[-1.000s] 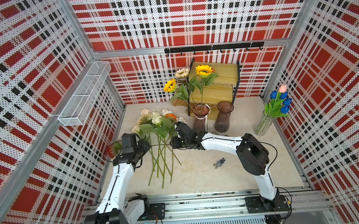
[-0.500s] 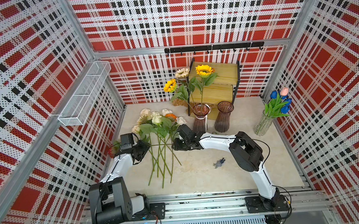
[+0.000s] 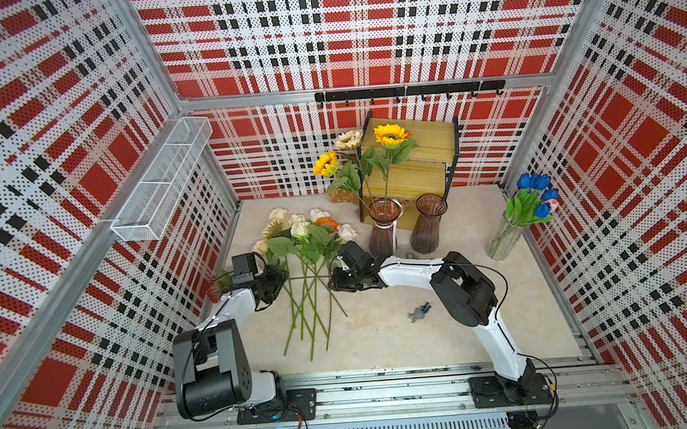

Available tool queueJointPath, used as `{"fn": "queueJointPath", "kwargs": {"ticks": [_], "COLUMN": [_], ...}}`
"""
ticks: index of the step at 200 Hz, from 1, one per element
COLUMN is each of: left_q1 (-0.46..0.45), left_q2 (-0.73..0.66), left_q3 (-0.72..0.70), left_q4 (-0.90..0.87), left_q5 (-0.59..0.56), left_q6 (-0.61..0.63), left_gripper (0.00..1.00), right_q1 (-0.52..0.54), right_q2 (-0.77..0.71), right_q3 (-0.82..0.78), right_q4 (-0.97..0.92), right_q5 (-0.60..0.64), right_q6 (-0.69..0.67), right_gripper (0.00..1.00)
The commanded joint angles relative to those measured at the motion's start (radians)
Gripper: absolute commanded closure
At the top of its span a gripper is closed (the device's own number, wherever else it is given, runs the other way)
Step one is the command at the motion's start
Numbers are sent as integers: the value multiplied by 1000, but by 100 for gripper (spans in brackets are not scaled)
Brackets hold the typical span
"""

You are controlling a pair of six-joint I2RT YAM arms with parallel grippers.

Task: Arrange the flowers in different vases according to their variety
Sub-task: Pick up the flower at the center of the board.

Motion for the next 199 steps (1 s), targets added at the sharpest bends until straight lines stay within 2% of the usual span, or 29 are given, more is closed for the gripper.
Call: {"fn": "queueJointPath", "kwargs": {"ticks": [1, 65, 123, 199], "left_q1": [9, 10, 9, 40], "left_q2": [16, 42, 76, 88], "left_q3": [34, 28, 27, 20], "left_q4": [42, 63, 80, 106], "left_q5": [13, 9, 9, 3], "left_q6": [-7, -7, -9, -29], "left_gripper": [52, 53, 53, 55], "right_q1": [-7, -31, -37, -26], "right_q2": [28, 71, 72, -72], "right_q3": [41, 84, 90, 45], "right_q4": [29, 27, 18, -9], "right_q5": [-6, -7, -10, 45], "right_q6": [2, 8, -2, -52], "right_gripper": [68, 79, 100, 100]}}
